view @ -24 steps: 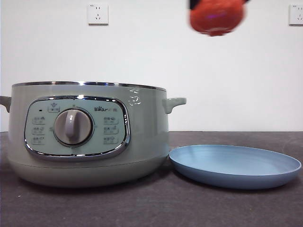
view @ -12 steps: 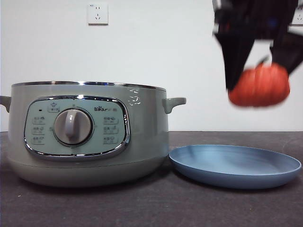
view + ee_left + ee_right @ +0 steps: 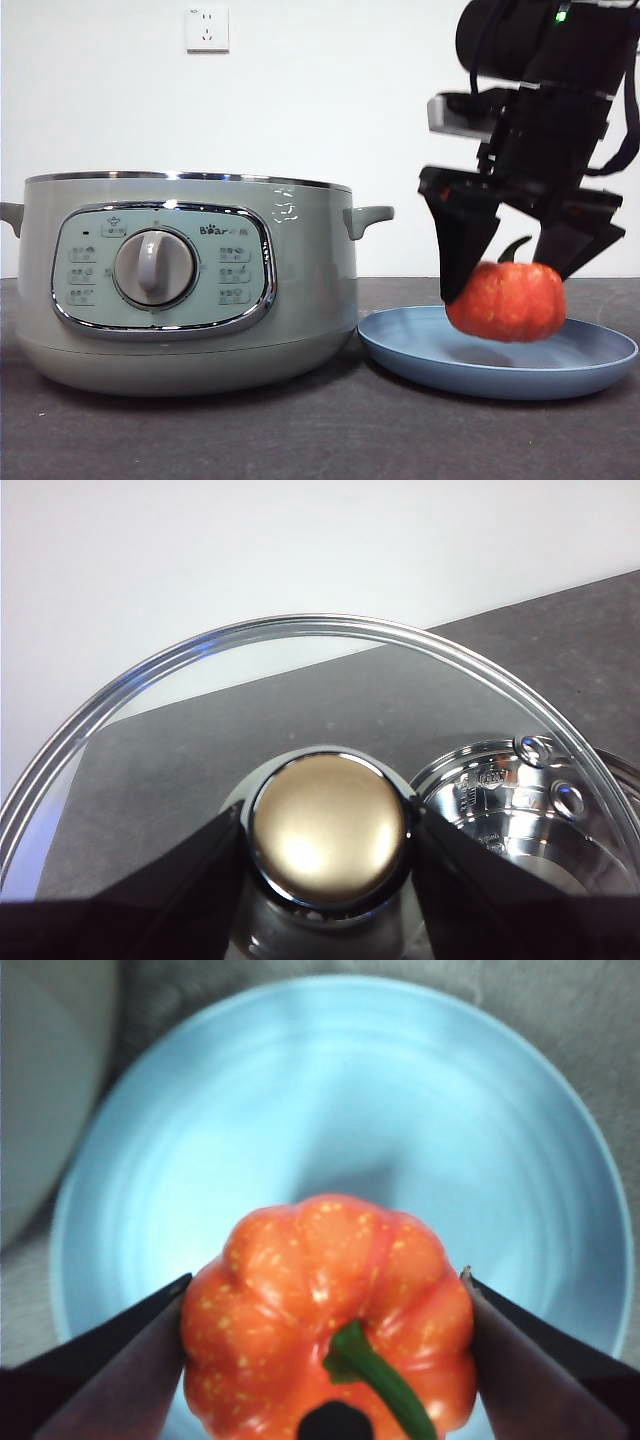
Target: Take the pumpkin out from the steamer,put the pumpkin in the blue plate,close the lid
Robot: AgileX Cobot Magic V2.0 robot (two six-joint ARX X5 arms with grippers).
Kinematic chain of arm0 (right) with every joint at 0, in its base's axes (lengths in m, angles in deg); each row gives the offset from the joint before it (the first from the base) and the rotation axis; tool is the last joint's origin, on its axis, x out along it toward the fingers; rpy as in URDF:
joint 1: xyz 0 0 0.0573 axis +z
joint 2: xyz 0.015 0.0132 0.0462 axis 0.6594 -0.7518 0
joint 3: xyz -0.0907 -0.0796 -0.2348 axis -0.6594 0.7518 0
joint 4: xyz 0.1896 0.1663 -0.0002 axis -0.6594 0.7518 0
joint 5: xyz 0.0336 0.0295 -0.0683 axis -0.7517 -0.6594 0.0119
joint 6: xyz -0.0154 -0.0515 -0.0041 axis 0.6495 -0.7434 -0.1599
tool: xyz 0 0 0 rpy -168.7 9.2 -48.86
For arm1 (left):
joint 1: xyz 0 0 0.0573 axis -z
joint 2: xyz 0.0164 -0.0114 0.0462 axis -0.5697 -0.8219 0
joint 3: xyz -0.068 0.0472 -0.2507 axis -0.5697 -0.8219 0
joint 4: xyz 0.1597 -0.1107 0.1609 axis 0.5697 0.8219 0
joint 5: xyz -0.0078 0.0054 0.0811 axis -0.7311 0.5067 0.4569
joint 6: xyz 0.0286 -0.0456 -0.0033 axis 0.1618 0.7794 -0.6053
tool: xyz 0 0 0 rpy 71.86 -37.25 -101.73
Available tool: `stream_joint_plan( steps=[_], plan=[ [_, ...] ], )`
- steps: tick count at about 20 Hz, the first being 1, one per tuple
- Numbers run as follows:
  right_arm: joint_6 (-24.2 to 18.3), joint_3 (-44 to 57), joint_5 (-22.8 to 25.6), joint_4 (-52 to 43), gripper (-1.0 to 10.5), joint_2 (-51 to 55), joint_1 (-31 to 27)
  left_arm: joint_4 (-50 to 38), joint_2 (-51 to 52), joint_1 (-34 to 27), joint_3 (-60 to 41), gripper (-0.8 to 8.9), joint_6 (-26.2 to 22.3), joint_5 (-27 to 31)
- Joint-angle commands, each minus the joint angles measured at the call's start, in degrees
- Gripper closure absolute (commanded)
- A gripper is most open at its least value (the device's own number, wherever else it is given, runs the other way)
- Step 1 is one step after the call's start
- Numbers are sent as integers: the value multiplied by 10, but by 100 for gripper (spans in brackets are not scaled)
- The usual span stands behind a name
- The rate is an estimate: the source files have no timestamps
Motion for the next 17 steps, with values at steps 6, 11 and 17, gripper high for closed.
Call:
stream_joint_plan(
  steps=[6, 11, 17],
  plan=[
    [0, 5, 2, -9, 478, -40, 2, -28, 6, 0, 9, 822, -5, 2],
    [4, 5, 6, -11, 406, -40, 1, -28, 6, 0, 9, 822, -5, 0],
    [4, 5, 4, 8, 410, 3, 1, -32, -7, 0, 9, 822, 17, -29]
  ],
)
